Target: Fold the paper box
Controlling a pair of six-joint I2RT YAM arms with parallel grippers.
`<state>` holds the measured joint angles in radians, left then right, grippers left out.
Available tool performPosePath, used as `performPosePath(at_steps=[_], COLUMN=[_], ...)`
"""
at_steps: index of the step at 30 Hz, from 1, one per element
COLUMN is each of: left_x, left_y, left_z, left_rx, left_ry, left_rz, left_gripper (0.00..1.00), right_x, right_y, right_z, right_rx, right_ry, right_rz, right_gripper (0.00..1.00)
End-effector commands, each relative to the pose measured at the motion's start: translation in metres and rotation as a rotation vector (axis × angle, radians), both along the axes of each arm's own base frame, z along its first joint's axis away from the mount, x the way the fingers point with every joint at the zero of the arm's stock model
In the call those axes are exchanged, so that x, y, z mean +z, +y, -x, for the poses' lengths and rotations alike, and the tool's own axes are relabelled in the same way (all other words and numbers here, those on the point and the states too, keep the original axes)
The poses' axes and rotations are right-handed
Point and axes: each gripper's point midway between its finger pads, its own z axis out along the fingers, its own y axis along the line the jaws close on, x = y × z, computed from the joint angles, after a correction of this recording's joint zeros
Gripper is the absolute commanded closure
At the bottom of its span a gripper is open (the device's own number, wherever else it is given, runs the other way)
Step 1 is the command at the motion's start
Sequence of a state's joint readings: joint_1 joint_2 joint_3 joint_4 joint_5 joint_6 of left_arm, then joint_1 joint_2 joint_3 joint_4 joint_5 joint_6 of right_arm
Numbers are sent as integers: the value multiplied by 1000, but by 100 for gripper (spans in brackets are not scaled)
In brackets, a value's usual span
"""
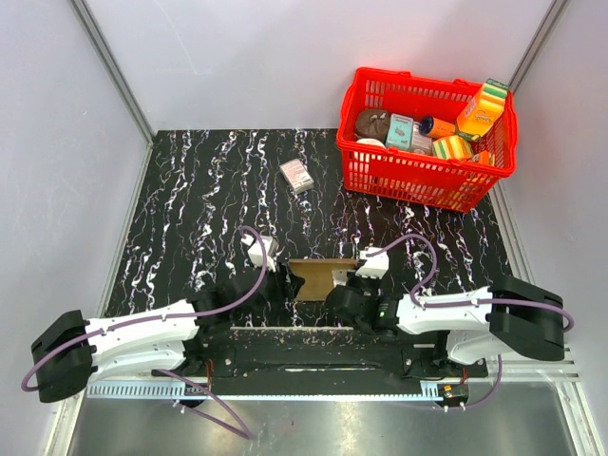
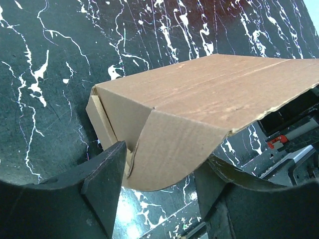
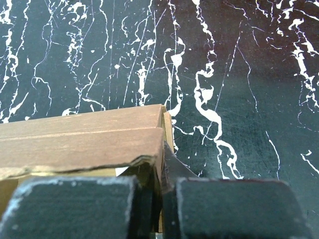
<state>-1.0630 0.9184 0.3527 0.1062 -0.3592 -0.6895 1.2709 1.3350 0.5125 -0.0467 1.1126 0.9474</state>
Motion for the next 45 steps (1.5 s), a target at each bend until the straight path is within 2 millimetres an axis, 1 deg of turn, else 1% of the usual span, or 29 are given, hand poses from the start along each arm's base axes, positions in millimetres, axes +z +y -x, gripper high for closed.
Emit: performPosePath(at_steps=[1, 4, 5, 9, 11, 12, 15, 16, 18, 21, 23, 24, 26, 27, 28, 29, 30, 33, 34, 35, 36, 37, 38, 39, 40, 41, 42, 43, 45], left_x=[20, 23, 27, 35, 49, 54, 85, 92, 115, 124, 121, 125, 135, 148, 155, 162, 172, 182, 182, 175, 183, 186, 182, 185, 184, 171, 170, 155, 144], left_y=[-10, -12, -12, -19, -23, -27, -34, -34, -34, -34, -34, -34, -33, -31, -28, -21, -16, -5, -4, -6, -8, -9, -12, -14, -16, -22, -27, -36, -49], left_z=[-4, 1, 2, 21, 31, 40, 59, 61, 65, 67, 67, 67, 64, 59, 54, 40, 33, 4, -2, -14, -19, -23, -31, -35, -39, -45, -47, -50, -49], left_rx=[-9, -34, -43, -154, -218, -282, -399, -410, -446, -465, -471, -469, -462, -433, -405, -322, -283, -146, -124, -113, -110, -109, -108, -104, -100, -103, -122, -140, -190], left_ry=[-39, -36, -41, -39, -64, -67, -120, -136, -186, -201, -191, -197, -227, -260, -279, -303, -335, -381, -376, -358, -366, -369, -363, -379, -375, -345, -338, -307, -278], left_rz=[57, 77, 93, 151, 197, 214, 303, 318, 348, 324, 298, 297, 308, 316, 317, 308, 299, 239, 223, 193, 208, 214, 200, 199, 185, 143, 124, 90, 79], left_gripper=[40, 40, 40, 39, 39, 40, 41, 41, 42, 43, 43, 43, 43, 43, 43, 44, 45, 46, 46, 45, 45, 45, 45, 45, 45, 45, 45, 46, 48], right_x=[22, 25, 25, 25, 25, 25, 25, 24, 24, 24, 23, 22, 21, 21, 22, 22, 22, 21, 21, 21, 21, 21, 20, 20, 19, 19, 19, 18, 17], right_y=[3, 1, 0, -4, -6, -6, -6, -6, -6, -5, -5, -7, -6, -6, -2, -1, 0, 1, 1, 1, 2, 1, 1, 2, 2, 2, 4, 4, 4], right_z=[-8, -10, -10, -11, -11, -11, -11, -11, -11, -11, -10, -10, -10, -10, -11, -11, -11, -11, -11, -11, -11, -12, -11, -11, -11, -11, -10, -11, -11], right_rx=[-73, -81, -83, -90, -94, -96, -93, -95, -94, -91, -89, -91, -86, -86, -86, -87, -84, -82, -79, -78, -77, -78, -75, -74, -73, -71, -66, -65, -64], right_ry=[-88, -108, -115, -124, -127, -130, -128, -128, -127, -126, -124, -124, -119, -119, -125, -124, -122, -122, -121, -121, -120, -121, -119, -119, -117, -115, -114, -113, -111], right_rz=[-46, -36, -30, -17, -15, -15, -11, -11, -5, -7, -6, 0, 2, 2, -21, -22, -22, -20, -17, -18, -19, -22, -20, -23, -27, -29, -28, -25, -23], right_gripper=[100, 100, 100, 100, 100, 100, 100, 100, 100, 100, 100, 100, 100, 100, 100, 100, 100, 100, 100, 100, 100, 100, 100, 100, 100, 100, 100, 99, 99])
